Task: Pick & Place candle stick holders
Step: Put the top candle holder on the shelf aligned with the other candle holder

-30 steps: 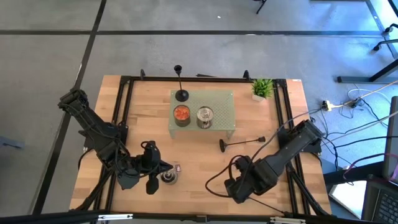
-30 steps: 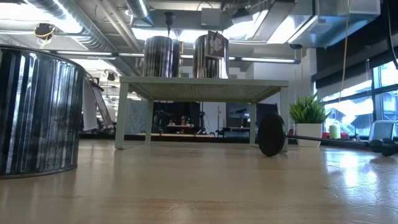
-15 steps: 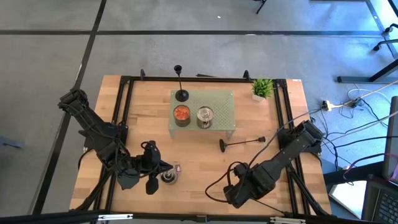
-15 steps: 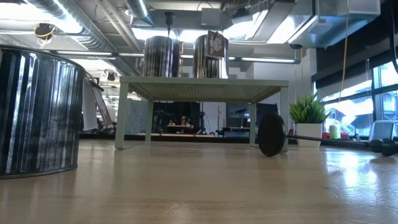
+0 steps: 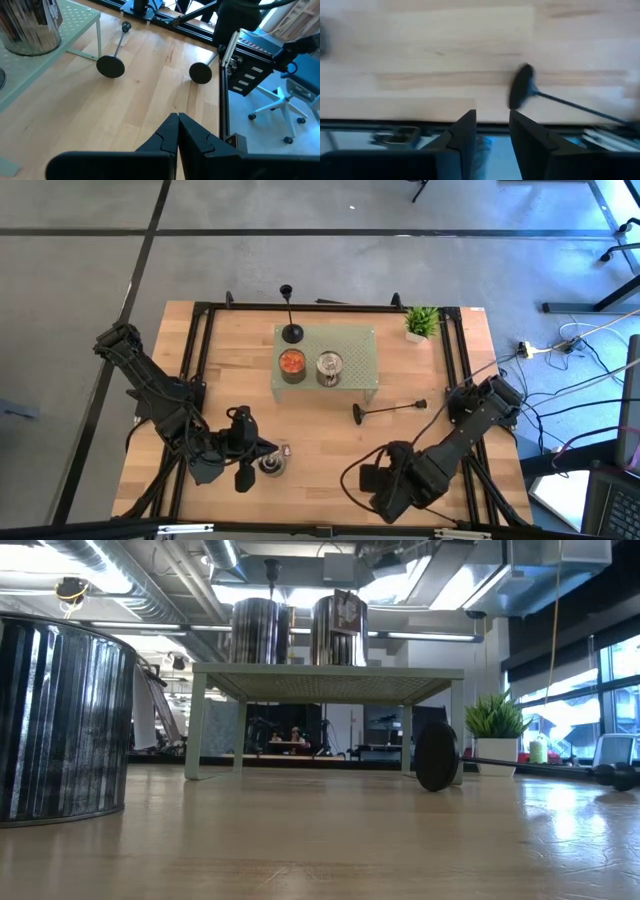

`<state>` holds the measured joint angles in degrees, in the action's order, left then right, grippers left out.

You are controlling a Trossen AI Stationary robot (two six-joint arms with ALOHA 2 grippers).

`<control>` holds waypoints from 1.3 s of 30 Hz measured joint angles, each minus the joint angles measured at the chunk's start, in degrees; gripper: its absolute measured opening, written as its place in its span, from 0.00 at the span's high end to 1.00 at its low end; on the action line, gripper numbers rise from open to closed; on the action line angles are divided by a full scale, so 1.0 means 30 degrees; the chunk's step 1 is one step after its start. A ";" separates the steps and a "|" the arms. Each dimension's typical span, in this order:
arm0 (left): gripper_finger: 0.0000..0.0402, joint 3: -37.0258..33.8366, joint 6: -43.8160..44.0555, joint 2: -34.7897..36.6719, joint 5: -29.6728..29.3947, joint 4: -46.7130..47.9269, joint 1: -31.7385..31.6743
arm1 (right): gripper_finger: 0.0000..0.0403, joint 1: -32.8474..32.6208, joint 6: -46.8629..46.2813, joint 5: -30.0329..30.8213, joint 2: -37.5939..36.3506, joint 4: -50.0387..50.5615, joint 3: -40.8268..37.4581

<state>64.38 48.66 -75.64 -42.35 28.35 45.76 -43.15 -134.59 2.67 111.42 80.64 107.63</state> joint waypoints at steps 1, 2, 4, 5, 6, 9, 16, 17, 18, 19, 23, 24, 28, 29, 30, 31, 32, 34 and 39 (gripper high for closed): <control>1.00 0.0000 0.0000 0.0000 0.0000 -0.0012 0.0000 | 0.69 -0.0085 -0.0122 0.0528 0.0000 -0.0123 0.0000; 1.00 0.0000 0.0000 0.0000 0.0000 -0.0005 0.0000 | 0.69 -0.0196 -0.0370 0.0851 0.0000 -0.0224 0.0000; 1.00 0.0000 0.0007 0.0000 0.0000 -0.0005 0.0000 | 0.69 -0.0492 -0.0700 0.1057 0.0000 -0.0384 0.0000; 1.00 0.0000 0.0014 0.0000 0.0007 -0.0020 0.0000 | 0.69 -0.0661 -0.0829 0.1046 0.0000 -0.0567 0.0000; 1.00 0.0000 0.0043 0.0000 0.0000 -0.0027 0.0000 | 0.69 -0.0810 -0.0849 0.1007 0.0000 -0.0816 0.0000; 1.00 0.0000 0.0073 0.0000 0.0000 -0.0027 0.0000 | 0.69 -0.1006 -0.0550 0.0395 -0.0013 -0.2470 -0.0220; 1.00 0.0000 0.0064 0.0000 0.0007 -0.0053 -0.0211 | 0.69 -0.0135 0.1202 0.0021 -0.0057 -0.9588 -0.4442; 1.00 0.0000 0.0066 0.0000 -0.0002 -0.0110 -0.0219 | 0.69 0.0188 0.1835 -0.0408 -0.0029 -1.0899 -0.5301; 1.00 0.0000 0.0065 0.0000 -0.0002 -0.0176 -0.0217 | 0.69 0.0552 0.2645 -0.0880 -0.0008 -1.2196 -0.6099; 1.00 0.0000 0.0058 0.0000 0.0030 -0.0238 -0.0210 | 0.69 0.0939 0.3258 -0.1216 0.0000 -1.3270 -0.6729; 1.00 0.0000 0.0072 0.0000 0.0336 -0.0412 -0.0143 | 0.69 0.2127 0.4381 -0.1532 -0.0465 -1.2395 -0.8080; 1.00 0.0000 0.0164 0.0007 0.0411 -0.0440 -0.0119 | 0.69 0.2348 0.4425 -0.1507 -0.0805 -1.1468 -0.8224; 1.00 0.0000 0.0791 0.0007 0.0437 -0.0442 0.0174 | 0.69 0.2847 0.4535 -0.0615 -0.2872 -0.6410 -0.8276; 1.00 0.0000 0.0816 0.0007 0.0421 -0.0423 0.0249 | 0.69 0.2893 0.4518 -0.0190 -0.3471 -0.5160 -0.8282; 1.00 0.0000 0.0821 0.0007 0.0331 -0.0402 0.0302 | 0.69 0.2902 0.4458 0.0273 -0.4105 -0.3859 -0.8284; 1.00 0.0000 0.0841 0.0007 0.0198 -0.0402 0.0342 | 0.69 0.2929 0.4314 0.0693 -0.4851 -0.2478 -0.8284; 1.00 0.0000 0.0874 0.0007 0.0041 -0.0403 0.0342 | 0.69 0.2926 0.4058 0.1077 -0.5548 -0.1170 -0.8284; 1.00 0.0000 0.0897 0.0007 -0.0121 -0.0415 0.0342 | 0.69 0.2928 0.3707 0.1621 -0.6919 0.1050 -0.8284; 1.00 0.0000 0.1079 0.0007 -0.0585 -0.0457 0.0342 | 0.69 0.3332 0.4395 0.4277 -1.0064 0.3031 -0.8553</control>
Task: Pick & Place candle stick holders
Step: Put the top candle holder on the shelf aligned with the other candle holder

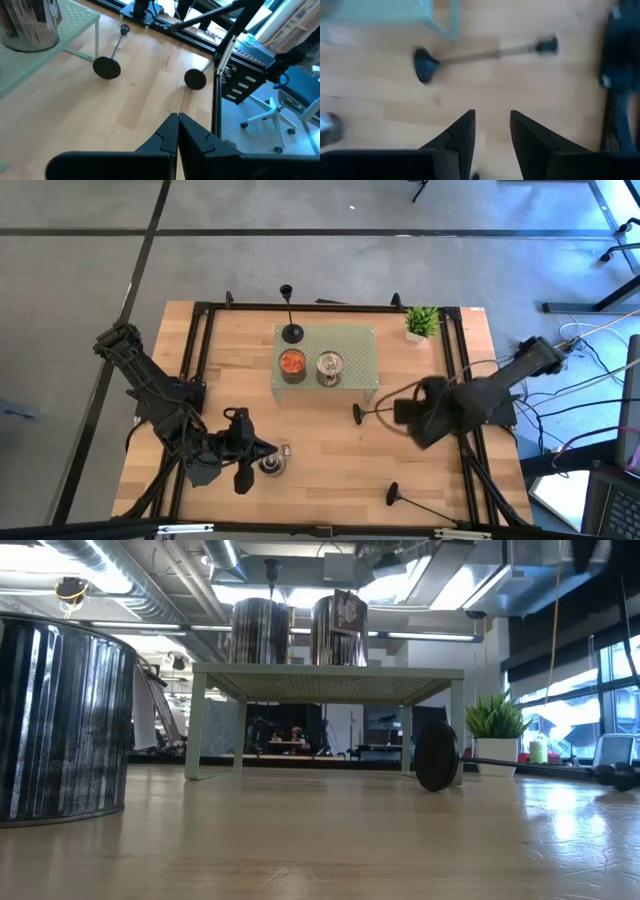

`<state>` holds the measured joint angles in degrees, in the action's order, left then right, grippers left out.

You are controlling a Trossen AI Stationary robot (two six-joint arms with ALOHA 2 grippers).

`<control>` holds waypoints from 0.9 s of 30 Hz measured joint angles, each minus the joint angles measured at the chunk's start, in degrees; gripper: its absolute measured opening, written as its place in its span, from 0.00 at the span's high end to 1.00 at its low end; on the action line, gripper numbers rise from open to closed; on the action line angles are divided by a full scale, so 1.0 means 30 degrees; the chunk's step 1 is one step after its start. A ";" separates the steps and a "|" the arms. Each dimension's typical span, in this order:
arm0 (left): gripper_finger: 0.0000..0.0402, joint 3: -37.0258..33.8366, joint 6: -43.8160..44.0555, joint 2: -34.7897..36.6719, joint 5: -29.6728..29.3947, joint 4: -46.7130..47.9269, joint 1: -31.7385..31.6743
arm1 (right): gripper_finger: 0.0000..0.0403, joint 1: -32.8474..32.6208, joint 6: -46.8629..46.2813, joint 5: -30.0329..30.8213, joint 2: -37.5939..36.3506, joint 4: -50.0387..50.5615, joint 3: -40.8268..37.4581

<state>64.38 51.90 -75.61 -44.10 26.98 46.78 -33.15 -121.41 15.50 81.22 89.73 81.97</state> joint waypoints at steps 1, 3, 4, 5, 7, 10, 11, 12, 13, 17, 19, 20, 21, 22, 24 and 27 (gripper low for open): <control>1.00 0.0000 0.0011 0.0000 -0.0099 0.0000 0.0000 | 0.69 0.0239 0.0579 0.0513 -0.0612 -0.0103 -0.0283; 1.00 0.0000 0.0250 0.0000 -0.0431 0.0000 -0.0049 | 0.69 0.0827 0.1742 0.0832 -0.1490 -0.0189 -0.0692; 1.00 0.0000 0.0447 0.0000 -0.0600 -0.0009 -0.0091 | 0.69 0.1142 0.2420 0.0779 -0.1831 -0.0181 -0.0998; 1.00 0.0000 0.0651 0.0000 -0.0697 -0.0017 -0.0149 | 0.69 0.1445 0.3220 0.0507 -0.2088 -0.0107 -0.1339; 1.00 0.0000 0.1189 0.0000 -0.0988 -0.0048 -0.0270 | 0.69 0.2145 0.5103 -0.0031 -0.2434 -0.0063 -0.1872; 1.00 0.0000 0.2082 0.0000 -0.1371 -0.0066 -0.0447 | 0.69 0.3188 0.8291 -0.0930 -0.2885 -0.0223 -0.2804; 1.00 0.0000 0.2412 0.0000 -0.1488 -0.0066 -0.0513 | 0.69 0.3531 0.9376 -0.1208 -0.2957 -0.0378 -0.3080; 1.00 0.0000 0.2798 0.0000 -0.1565 -0.0073 -0.0598 | 0.69 0.3862 1.0567 -0.1535 -0.3023 -0.0567 -0.3385; 1.00 0.0000 0.3278 0.0000 -0.1681 -0.0080 -0.0679 | 0.69 0.4170 1.1863 -0.1910 -0.3084 -0.0810 -0.3670; 1.00 0.0000 0.4718 0.0000 -0.2239 -0.0080 -0.0799 | 0.69 0.5246 1.8504 -0.3467 -0.3382 -0.3044 -0.5028; 1.00 0.0000 0.5348 0.0000 -0.2558 -0.0080 -0.0787 | 0.69 0.5492 2.2165 -0.4276 -0.3381 -0.4729 -0.5723; 1.00 0.0000 0.5678 0.0000 -0.2763 -0.0084 -0.0779 | 0.69 0.5536 2.3867 -0.4629 -0.3371 -0.5293 -0.6024; 1.00 0.0000 0.5906 0.0000 -0.2923 -0.0095 -0.0772 | 0.69 0.5551 2.5507 -0.4933 -0.3365 -0.5794 -0.6311; 1.00 0.0000 0.5989 0.0000 -0.3000 -0.0102 -0.0772 | 0.69 0.5545 2.7019 -0.5223 -0.3327 -0.6411 -0.6596; 1.00 0.0000 0.6164 0.0000 -0.3055 -0.0295 -0.0779 | 0.69 0.5539 2.9425 -0.5395 -0.3254 -0.7128 -0.7233; 1.00 0.0000 0.6456 -0.0069 -0.3116 -0.1046 -0.0772 | 0.69 0.5554 3.2263 -0.5305 -0.3183 -0.6696 -0.8129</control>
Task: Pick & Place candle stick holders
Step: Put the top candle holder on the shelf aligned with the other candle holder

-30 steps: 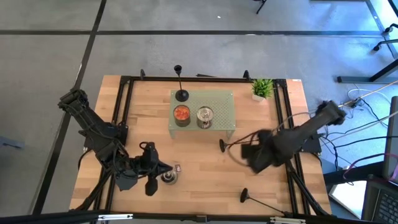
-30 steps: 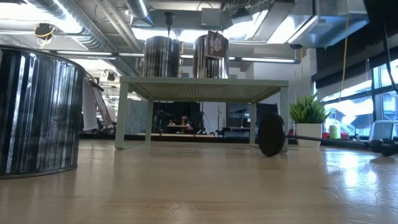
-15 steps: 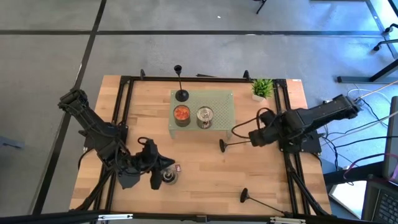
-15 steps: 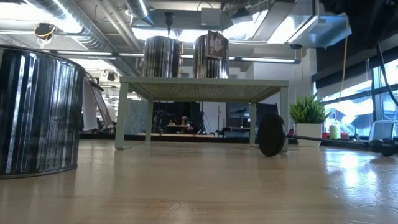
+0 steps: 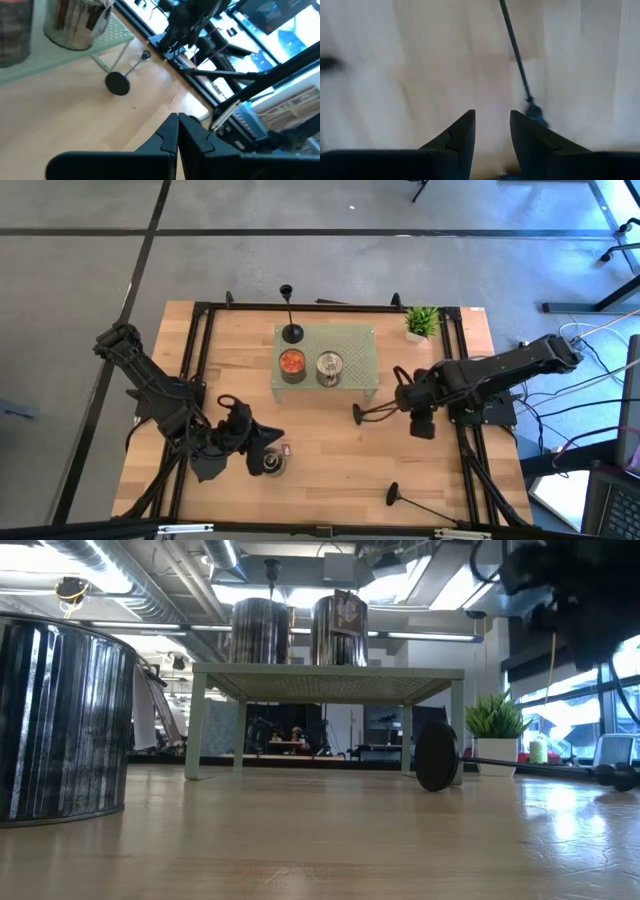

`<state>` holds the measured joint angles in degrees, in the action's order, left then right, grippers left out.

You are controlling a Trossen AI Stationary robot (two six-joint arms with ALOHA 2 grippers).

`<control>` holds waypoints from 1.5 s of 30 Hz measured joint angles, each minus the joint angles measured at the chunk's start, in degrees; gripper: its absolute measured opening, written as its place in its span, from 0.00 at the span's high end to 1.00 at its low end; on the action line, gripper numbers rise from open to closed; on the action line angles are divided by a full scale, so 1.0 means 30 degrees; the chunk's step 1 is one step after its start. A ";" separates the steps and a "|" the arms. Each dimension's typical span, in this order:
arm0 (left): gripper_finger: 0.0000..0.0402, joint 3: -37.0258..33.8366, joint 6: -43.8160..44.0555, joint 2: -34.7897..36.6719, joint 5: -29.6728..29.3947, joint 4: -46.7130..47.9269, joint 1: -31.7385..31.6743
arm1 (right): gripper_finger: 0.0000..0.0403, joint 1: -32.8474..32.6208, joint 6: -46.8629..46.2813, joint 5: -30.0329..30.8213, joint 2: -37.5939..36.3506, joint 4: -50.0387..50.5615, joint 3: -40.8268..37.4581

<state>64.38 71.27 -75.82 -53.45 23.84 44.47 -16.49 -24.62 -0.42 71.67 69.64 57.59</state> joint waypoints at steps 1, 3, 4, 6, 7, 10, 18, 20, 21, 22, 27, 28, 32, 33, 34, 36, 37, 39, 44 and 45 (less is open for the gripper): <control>1.00 0.0000 -0.0013 -0.0031 0.0000 -0.0287 0.0000 | 0.69 -0.0005 0.0762 0.0202 0.0017 0.0163 -0.0376; 1.00 0.0000 -0.0164 -0.0153 -0.0003 -0.0781 0.0000 | 0.69 -0.0007 0.2227 0.0504 0.0009 0.0371 -0.1207; 1.00 0.0000 -0.0212 -0.0197 -0.0007 -0.0875 0.0000 | 0.69 -0.0004 0.2859 0.0601 0.0013 0.0028 -0.1634; 1.00 -0.0007 -0.0112 -0.0222 -0.0012 -0.0910 -0.0003 | 0.69 0.0036 0.3562 0.0914 0.0017 -0.0537 -0.2498; 1.00 -0.0007 -0.0046 -0.0252 -0.0115 -0.1042 -0.0019 | 0.69 0.0047 0.3632 0.1105 0.0017 -0.0998 -0.2891; 1.00 -0.0007 0.0030 -0.0303 -0.0372 -0.1045 -0.0036 | 0.69 0.0186 0.3640 0.1224 0.0017 -0.2538 -0.3724; 1.00 -0.0007 0.0349 -0.0303 -0.0379 -0.1038 -0.0045 | 0.69 0.0804 0.3948 0.0762 0.0436 -0.3753 -0.4278; 1.00 -0.0007 0.0342 -0.0303 -0.0365 -0.1045 -0.0163 | 0.69 0.0956 0.4010 0.0644 0.0780 -0.3951 -0.4278; 1.00 -0.0007 0.0349 -0.0303 -0.0342 -0.1038 -0.0247 | 0.69 0.1017 0.4088 0.0618 0.0969 -0.4276 -0.4278; 1.00 -0.0007 0.0348 -0.0303 -0.0342 -0.1044 -0.0328 | 0.69 0.1033 0.4264 0.0614 0.1139 -0.4813 -0.4278; 1.00 -0.0007 0.0533 -0.0303 -0.0197 -0.1056 -0.0644 | 0.69 0.1179 0.4523 0.0614 0.1926 -0.6355 -0.4275; 1.00 -0.0007 0.0538 -0.0303 -0.0197 -0.1089 -0.0641 | 0.69 0.1278 0.4541 0.0631 0.2046 -0.6374 -0.4271; 1.00 -0.0007 0.0553 -0.0318 -0.0167 -0.1169 -0.0612 | 0.69 0.1643 0.5001 0.0627 0.2585 -0.6789 -0.4271; 1.00 -0.0007 0.0546 -0.0325 -0.0161 -0.1176 -0.0612 | 0.69 0.1721 0.5057 0.0610 0.2763 -0.7156 -0.4271; 1.00 -0.0007 0.0545 -0.0325 -0.0160 -0.1176 -0.0612 | 0.69 0.1783 0.5099 0.0609 0.2947 -0.7532 -0.4271; 1.00 -0.0007 0.0548 -0.0325 -0.0163 -0.1183 -0.0612 | 0.69 0.1918 0.5368 0.0616 0.3330 -0.8123 -0.4271; 1.00 -0.0007 0.0540 -0.0325 -0.0160 -0.1187 -0.0612 | 0.69 0.1996 0.5368 0.0616 0.3521 -0.8356 -0.4271; 1.00 -0.0007 0.0545 -0.0325 -0.0160 -0.1239 -0.0612 | 0.69 0.2152 0.5375 0.0606 0.3902 -0.8605 -0.4271; 1.00 -0.0007 0.0514 -0.0330 -0.0175 -0.1338 -0.0612 | 0.69 0.2488 0.5944 0.0763 0.4699 -0.8527 -0.4171; 1.00 -0.0007 0.0509 -0.0332 -0.0182 -0.1341 -0.0612 | 0.69 0.2550 0.5987 0.0581 0.4926 -0.8553 -0.4220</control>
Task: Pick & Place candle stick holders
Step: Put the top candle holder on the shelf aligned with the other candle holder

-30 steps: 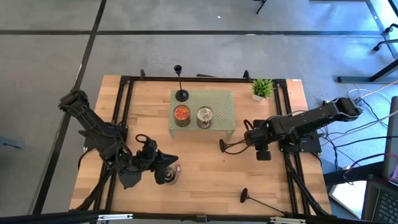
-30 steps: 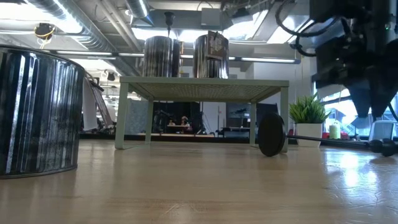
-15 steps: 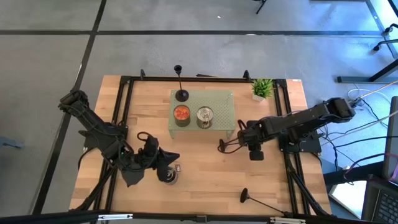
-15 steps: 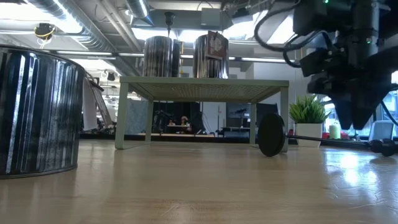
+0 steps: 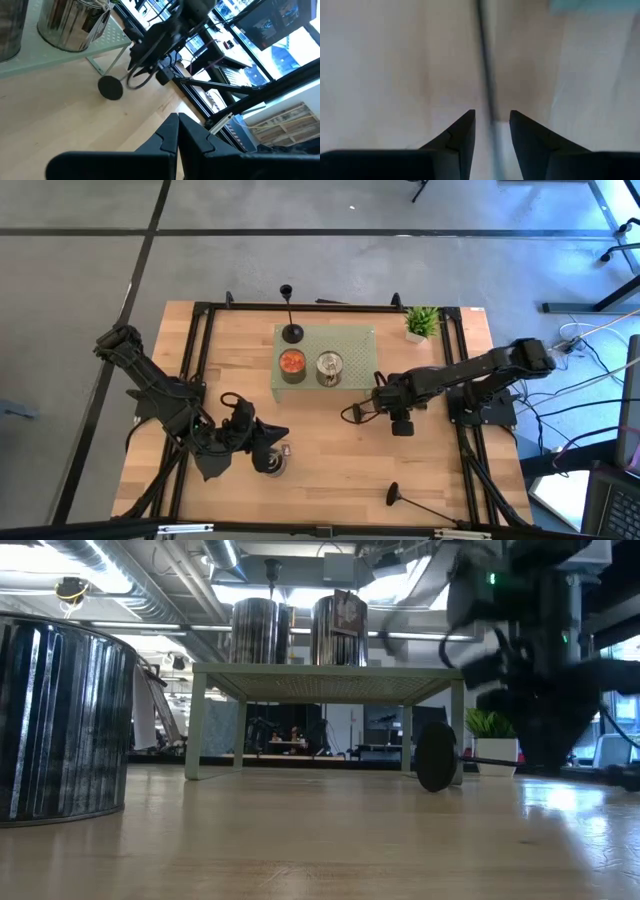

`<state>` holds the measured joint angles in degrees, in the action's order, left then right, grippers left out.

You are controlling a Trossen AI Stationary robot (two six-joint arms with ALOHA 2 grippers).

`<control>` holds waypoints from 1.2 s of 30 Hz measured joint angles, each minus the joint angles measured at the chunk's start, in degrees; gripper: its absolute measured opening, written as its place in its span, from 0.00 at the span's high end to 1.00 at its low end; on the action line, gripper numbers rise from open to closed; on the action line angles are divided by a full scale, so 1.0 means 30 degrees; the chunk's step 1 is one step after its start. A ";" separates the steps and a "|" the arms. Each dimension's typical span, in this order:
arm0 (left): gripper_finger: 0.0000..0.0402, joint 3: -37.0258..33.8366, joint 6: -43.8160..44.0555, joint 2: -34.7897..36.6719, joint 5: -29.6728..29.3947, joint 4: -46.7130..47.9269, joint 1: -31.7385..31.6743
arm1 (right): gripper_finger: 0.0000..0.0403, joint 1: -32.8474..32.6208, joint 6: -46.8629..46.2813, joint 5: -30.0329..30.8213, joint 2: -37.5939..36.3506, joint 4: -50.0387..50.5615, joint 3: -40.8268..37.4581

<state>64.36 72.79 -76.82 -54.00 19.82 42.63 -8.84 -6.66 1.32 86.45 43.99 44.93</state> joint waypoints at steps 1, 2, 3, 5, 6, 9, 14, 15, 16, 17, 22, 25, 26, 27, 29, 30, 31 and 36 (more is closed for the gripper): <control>1.00 0.0000 0.0000 0.0000 -0.0004 -0.0003 0.0000 | 0.69 0.0081 0.0054 0.0055 0.0188 0.0120 -0.0110; 1.00 0.0000 -0.0003 0.0000 -0.0007 -0.0013 0.0000 | 0.69 0.0151 0.0093 0.0050 0.0225 0.0152 -0.0112; 1.00 0.0000 -0.0007 -0.0001 -0.0010 -0.0051 0.0000 | 0.69 0.0223 0.0091 0.0050 0.0268 -0.0068 -0.0055; 1.00 0.0000 -0.0007 -0.0007 -0.0103 -0.0113 0.0000 | 0.69 0.0358 0.0080 0.0049 0.0463 -0.0188 -0.0100; 1.00 0.0000 -0.0007 -0.0007 -0.0117 -0.0134 0.0000 | 0.69 0.0380 0.0080 0.0028 0.0589 -0.0148 -0.0144; 1.00 0.0000 -0.0015 -0.0007 -0.0123 -0.0134 0.0000 | 0.69 0.0375 0.0073 -0.0004 0.0607 -0.0222 -0.0146; 1.00 0.0000 -0.0022 -0.0015 -0.0250 -0.0126 0.0000 | 0.69 0.0379 -0.0253 -0.0030 0.0621 -0.0223 -0.0153; 1.00 0.0000 -0.0022 -0.0015 -0.0291 -0.0126 0.0000 | 0.70 0.0375 -0.0403 -0.0037 0.0621 -0.0251 -0.0153; 1.00 0.0000 -0.0022 -0.0015 -0.0385 -0.0129 0.0000 | 0.71 0.0372 -0.0516 -0.0094 0.0621 -0.0248 -0.0149; 1.00 0.0000 -0.0022 -0.0015 -0.0450 -0.0128 0.0000 | 0.73 0.0372 -0.0635 -0.0171 0.0621 -0.0233 -0.0153; 1.00 0.0000 -0.0022 -0.0015 -0.0488 -0.0127 0.0000 | 0.85 0.0358 -0.1115 -0.0394 0.0621 -0.0053 -0.0153; 1.00 0.0000 -0.0022 -0.0015 -0.0488 -0.0129 0.0000 | 0.92 0.0343 -0.1748 -0.0565 0.0621 0.0074 -0.0153; 1.00 0.0000 -0.0022 -0.0015 -0.0488 -0.0134 0.0000 | 0.93 0.0339 -0.1897 -0.0771 0.0621 0.0169 -0.0153; 1.00 0.0000 -0.0022 -0.0015 -0.0488 -0.0132 0.0000 | 0.94 0.0316 -0.2133 -0.0913 0.0618 0.0266 -0.0153; 1.00 0.0000 -0.0024 -0.0015 -0.0488 -0.0126 0.0000 | 0.95 0.0196 -0.2438 -0.1022 0.0613 0.0498 -0.0147; 1.00 0.0000 -0.0074 -0.0015 -0.0488 -0.0128 0.0000 | 0.95 0.0091 -0.2534 -0.1028 0.0613 0.0637 -0.0153; 1.00 0.0000 -0.0168 -0.0015 -0.0488 -0.0134 0.0000 | 0.95 -0.0034 -0.2629 -0.1028 0.0613 0.0794 -0.0152; 1.00 0.0000 -0.0175 -0.0015 -0.0544 -0.0134 0.0000 | 0.96 -0.0886 -0.3226 -0.2244 0.0612 0.1316 -0.0150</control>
<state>64.36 72.27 -76.86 -55.63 19.42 42.63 -11.50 -16.34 -5.41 88.29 47.93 44.48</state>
